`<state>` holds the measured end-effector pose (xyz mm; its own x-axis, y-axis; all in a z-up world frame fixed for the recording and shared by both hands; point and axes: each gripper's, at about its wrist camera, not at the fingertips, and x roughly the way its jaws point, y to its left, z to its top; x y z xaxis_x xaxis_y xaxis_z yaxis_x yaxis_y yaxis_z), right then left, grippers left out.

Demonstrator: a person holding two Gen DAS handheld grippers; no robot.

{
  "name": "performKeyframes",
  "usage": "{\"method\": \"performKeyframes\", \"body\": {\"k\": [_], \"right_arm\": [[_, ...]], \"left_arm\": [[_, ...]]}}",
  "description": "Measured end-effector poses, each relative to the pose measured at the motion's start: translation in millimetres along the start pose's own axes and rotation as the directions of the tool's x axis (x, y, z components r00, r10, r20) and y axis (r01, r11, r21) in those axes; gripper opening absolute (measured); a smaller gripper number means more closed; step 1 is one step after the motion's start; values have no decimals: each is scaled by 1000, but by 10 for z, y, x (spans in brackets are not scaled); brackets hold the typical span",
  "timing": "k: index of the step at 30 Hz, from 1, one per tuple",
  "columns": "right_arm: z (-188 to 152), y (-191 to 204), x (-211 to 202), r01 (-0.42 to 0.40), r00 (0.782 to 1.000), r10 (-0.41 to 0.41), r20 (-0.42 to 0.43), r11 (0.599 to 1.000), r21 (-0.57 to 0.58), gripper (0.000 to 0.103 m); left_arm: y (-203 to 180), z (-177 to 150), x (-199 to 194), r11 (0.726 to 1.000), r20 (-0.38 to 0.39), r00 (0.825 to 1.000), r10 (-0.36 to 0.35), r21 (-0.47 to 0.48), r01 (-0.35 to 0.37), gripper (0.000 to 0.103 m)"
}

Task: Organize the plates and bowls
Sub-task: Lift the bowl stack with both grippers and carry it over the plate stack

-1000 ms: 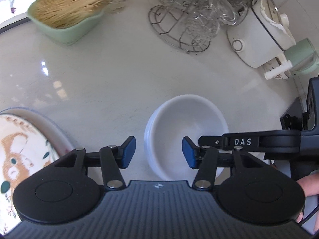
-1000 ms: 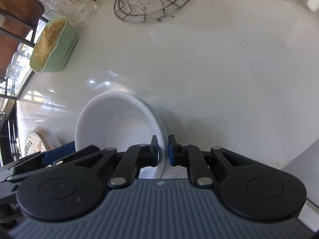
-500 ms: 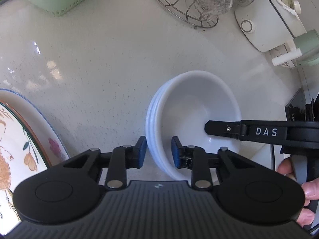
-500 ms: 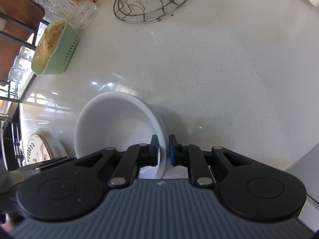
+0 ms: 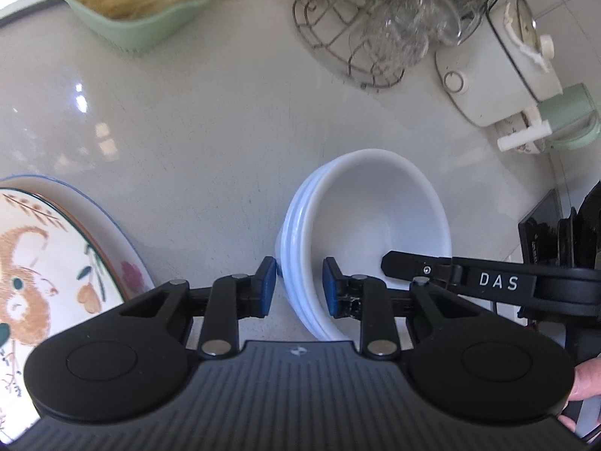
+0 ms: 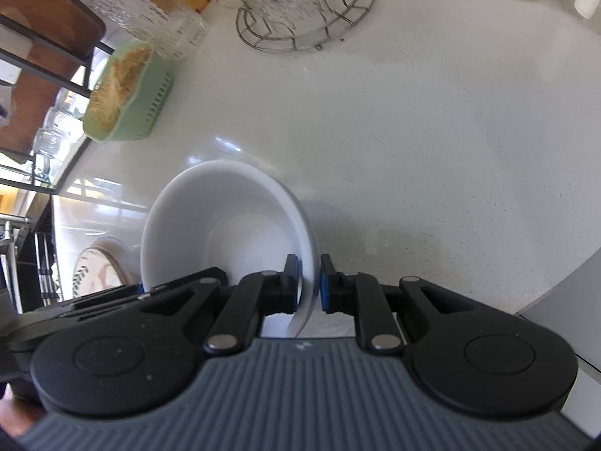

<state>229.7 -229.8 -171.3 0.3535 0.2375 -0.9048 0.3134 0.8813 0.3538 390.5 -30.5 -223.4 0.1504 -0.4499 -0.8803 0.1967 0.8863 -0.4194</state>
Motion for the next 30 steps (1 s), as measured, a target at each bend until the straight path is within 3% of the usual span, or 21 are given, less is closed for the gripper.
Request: {"method": "performKeyframes", "body": {"k": [16,30], "right_arm": [[6,376,-281,-29,999,30,41,999,-22,15],[-185,988,-296,-76,996,79,38,994,-84,15]], "left_arm": [[122,15,-597,999,77,997,-8,-31,11,31],[586,-195,-1198,997,161,987,21,-72,-9,31]]}}
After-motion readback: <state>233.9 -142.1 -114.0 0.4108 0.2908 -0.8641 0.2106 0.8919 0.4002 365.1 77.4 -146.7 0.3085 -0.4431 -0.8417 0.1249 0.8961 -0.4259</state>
